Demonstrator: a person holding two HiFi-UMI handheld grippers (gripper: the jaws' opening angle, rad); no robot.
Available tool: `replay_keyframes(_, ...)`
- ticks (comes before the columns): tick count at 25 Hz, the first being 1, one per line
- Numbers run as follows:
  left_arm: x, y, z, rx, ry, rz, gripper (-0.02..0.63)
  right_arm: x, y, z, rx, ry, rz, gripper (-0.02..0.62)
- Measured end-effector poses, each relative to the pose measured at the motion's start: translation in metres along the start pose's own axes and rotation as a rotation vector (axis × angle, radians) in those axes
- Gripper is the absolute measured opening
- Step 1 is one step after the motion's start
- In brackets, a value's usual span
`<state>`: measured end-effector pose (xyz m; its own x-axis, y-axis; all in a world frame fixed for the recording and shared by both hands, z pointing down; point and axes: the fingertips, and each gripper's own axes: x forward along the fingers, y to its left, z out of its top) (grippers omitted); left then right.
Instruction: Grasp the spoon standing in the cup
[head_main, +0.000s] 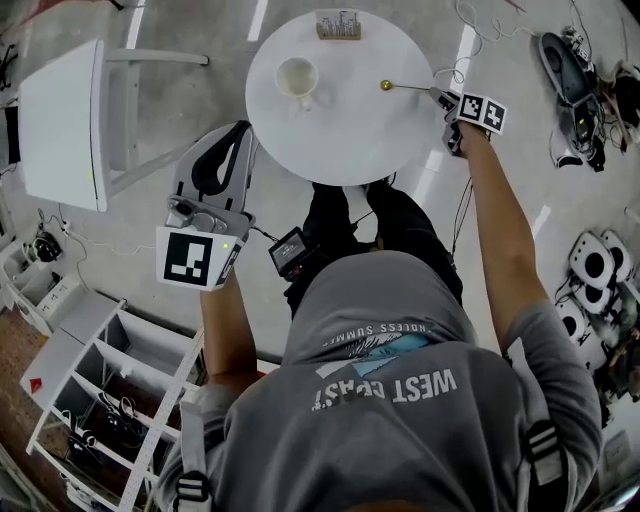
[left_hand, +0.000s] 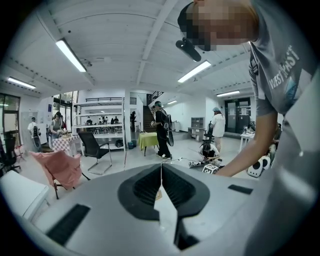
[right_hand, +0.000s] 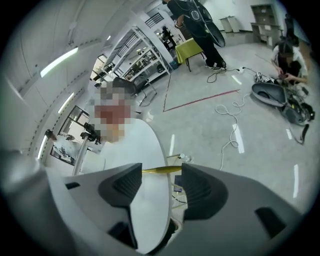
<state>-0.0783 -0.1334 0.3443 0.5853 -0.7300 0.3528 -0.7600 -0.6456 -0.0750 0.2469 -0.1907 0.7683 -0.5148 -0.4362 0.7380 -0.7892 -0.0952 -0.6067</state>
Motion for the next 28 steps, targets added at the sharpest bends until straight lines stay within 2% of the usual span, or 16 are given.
replay_keyframes(5, -0.003, -0.001, 0.009, -0.006, -0.026, 0.024, 0.009, -0.011, 0.0, 0.011, -0.065, -0.014, -0.042, 0.256)
replay_keyframes(9, -0.014, 0.002, 0.011, -0.005, -0.049, 0.054, 0.009, -0.01, 0.01, 0.009, -0.064, -0.006, 0.007, 0.256)
replay_keyframes(13, -0.025, 0.006, 0.012, -0.006, -0.063, 0.085, 0.009, -0.007, 0.023, 0.004, -0.091, 0.046, 0.065, 0.256)
replay_keyframes(22, -0.055, 0.008, 0.013, 0.001, -0.085, 0.148, 0.009, -0.013, 0.036, 0.013, -0.129, 0.047, 0.08, 0.256)
replay_keyframes(28, -0.064, 0.014, 0.014, 0.006, -0.085, 0.166, 0.009, 0.0, 0.041, 0.006, -0.195, 0.116, 0.068, 0.256)
